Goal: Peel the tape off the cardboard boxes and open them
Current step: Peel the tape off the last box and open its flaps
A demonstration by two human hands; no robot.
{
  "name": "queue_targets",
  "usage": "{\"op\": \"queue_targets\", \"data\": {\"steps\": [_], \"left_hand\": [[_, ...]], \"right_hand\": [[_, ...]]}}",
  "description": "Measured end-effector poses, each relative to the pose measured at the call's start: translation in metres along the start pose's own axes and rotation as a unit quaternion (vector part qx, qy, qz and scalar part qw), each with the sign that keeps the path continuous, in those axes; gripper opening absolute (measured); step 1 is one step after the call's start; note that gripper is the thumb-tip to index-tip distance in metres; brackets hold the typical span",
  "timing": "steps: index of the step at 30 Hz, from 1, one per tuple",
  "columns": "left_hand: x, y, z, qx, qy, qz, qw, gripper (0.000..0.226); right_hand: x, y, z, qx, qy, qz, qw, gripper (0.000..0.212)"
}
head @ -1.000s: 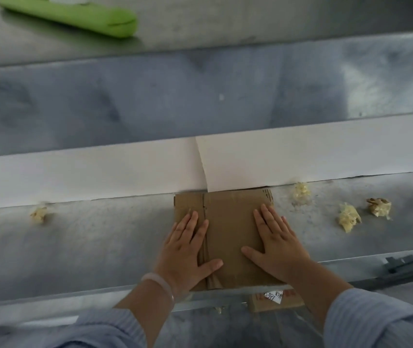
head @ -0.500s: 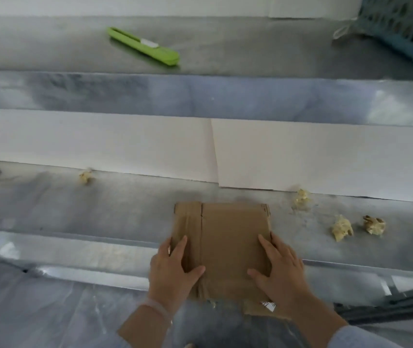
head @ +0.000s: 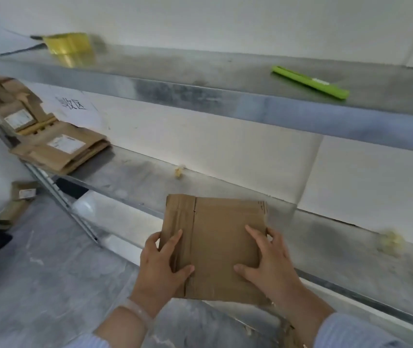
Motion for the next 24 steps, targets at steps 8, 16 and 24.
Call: {"op": "queue_targets", "data": {"steps": [8, 16, 24], "left_hand": [[0.147, -0.138, 0.048, 0.048, 0.086, 0.011, 0.995, 0.087], [0.256, -0.244, 0.101, 0.069, 0.128, 0.028, 0.989, 0.085], [0.300, -0.309, 0.188, 0.091, 0.114, 0.026, 0.989, 0.086]], "right_hand": [[-0.108, -0.176, 0.077, 0.101, -0.032, 0.008, 0.994, 0.093], [-0.198, -0.306, 0.139, 0.135, -0.052, 0.029, 0.989, 0.092], [-0.259, -0.371, 0.230, 0.141, -0.064, 0.027, 0.988, 0.091]]}}
Point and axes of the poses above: each hand's wrist, its own z-axis towards the middle knuckle, its own x-axis out of the back of the hand, y = z × x, the point moved 7 cm from there along z, towards the middle knuckle, and after that the axes turned 7 degrees about x, right-handed, at the moved point
